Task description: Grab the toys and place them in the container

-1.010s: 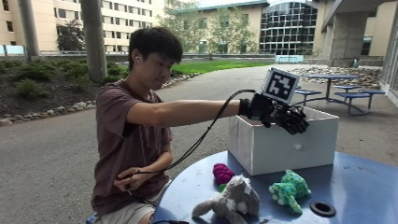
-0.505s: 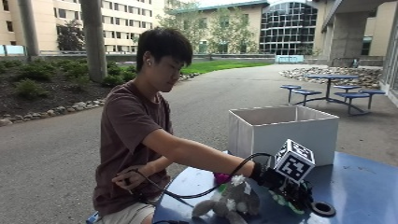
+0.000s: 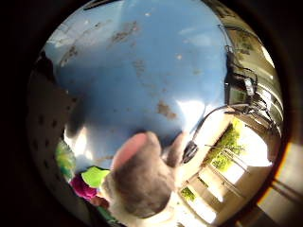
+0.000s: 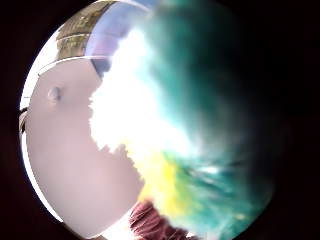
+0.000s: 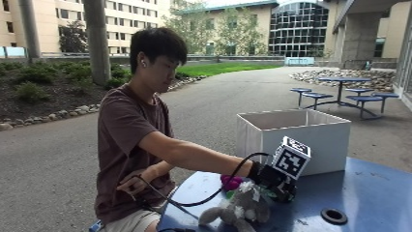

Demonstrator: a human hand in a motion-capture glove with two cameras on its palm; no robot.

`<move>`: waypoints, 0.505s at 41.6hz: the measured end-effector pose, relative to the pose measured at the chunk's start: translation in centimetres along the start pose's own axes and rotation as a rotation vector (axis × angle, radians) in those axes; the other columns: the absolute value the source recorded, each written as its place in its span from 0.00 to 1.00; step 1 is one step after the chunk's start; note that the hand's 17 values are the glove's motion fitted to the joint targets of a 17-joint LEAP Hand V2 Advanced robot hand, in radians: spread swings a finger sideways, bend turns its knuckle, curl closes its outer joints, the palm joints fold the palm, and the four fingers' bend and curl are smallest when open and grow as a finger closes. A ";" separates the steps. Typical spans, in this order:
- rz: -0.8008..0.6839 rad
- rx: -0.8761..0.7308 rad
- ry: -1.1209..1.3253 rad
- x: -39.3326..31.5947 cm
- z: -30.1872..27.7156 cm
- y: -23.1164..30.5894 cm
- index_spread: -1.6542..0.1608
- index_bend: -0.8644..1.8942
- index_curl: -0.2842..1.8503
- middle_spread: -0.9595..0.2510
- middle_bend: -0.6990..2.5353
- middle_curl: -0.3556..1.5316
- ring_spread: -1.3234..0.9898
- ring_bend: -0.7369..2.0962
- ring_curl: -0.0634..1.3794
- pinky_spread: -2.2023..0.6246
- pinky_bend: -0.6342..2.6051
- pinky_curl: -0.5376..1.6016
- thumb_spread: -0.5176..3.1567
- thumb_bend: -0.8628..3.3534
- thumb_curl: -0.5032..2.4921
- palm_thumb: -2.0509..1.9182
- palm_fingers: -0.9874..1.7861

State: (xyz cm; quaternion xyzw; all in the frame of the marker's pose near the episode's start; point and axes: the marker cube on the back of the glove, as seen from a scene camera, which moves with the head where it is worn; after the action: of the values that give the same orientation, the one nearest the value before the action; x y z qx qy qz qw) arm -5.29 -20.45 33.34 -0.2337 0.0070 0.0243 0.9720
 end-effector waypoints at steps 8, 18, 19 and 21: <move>-0.002 0.056 -0.136 0.0 -5.1 3.3 0.85 0.73 0.41 0.60 0.62 0.59 0.42 0.76 0.46 0.62 0.48 0.47 0.52 0.37 0.39 0.71 0.76; -0.018 0.244 -0.087 -0.8 -15.5 9.0 0.83 0.77 0.46 0.60 0.65 0.63 0.41 0.79 0.51 0.62 0.50 0.50 0.41 0.32 0.43 0.67 0.73; -0.023 0.263 -0.084 -1.1 -16.6 9.7 0.83 0.78 0.47 0.60 0.66 0.63 0.40 0.79 0.51 0.62 0.50 0.50 0.40 0.32 0.44 0.67 0.73; -0.046 0.304 -0.060 -1.8 -19.1 11.1 0.83 0.78 0.48 0.60 0.66 0.64 0.40 0.79 0.52 0.62 0.50 0.50 0.39 0.31 0.45 0.66 0.72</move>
State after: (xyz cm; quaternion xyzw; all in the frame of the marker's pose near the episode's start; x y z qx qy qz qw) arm -7.72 -19.34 11.32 -0.0831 -0.0235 0.0078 0.9962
